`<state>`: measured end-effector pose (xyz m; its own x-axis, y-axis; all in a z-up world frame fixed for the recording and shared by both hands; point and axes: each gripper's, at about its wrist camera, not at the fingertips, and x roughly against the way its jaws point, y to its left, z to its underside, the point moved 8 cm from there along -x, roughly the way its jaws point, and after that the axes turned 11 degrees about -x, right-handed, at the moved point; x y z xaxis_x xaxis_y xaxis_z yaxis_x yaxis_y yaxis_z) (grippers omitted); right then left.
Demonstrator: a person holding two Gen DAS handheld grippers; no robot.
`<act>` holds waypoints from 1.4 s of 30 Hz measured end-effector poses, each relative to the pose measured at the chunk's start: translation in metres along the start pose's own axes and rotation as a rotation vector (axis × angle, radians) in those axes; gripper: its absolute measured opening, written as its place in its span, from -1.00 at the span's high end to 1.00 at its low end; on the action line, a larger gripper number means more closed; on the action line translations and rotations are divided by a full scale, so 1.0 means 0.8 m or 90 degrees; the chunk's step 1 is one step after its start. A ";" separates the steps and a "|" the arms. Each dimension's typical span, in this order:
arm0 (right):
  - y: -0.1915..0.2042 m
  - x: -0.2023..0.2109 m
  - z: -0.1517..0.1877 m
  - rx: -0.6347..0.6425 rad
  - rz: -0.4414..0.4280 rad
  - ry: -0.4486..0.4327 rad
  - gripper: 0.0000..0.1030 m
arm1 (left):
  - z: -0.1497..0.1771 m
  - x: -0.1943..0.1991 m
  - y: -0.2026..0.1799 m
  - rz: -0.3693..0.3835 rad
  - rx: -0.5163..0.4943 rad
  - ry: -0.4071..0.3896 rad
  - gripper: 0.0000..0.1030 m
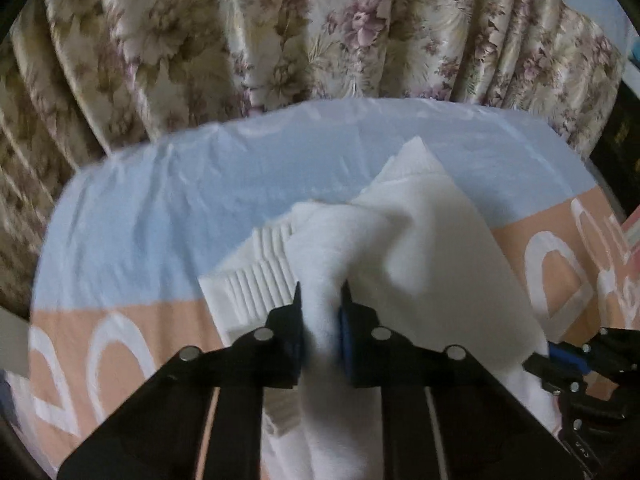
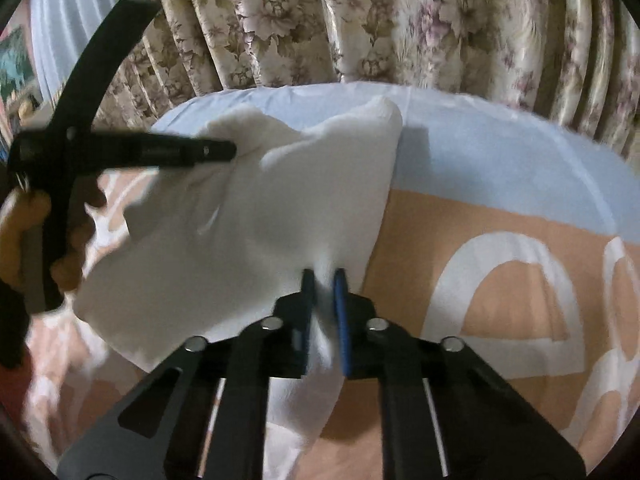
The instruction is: Fold small clothes
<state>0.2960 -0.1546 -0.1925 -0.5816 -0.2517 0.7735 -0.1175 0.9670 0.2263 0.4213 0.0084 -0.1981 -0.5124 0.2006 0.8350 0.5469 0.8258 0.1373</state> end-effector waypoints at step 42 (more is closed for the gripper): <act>0.011 -0.006 -0.018 0.000 -0.063 0.055 -0.46 | 0.188 0.082 0.023 -0.037 0.117 0.064 -0.55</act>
<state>0.3096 -0.1457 -0.1856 -0.4953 -0.3486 0.7957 -0.1710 0.9372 0.3040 0.2982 0.1163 -0.2206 -0.4656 0.1045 0.8788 0.3842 0.9184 0.0943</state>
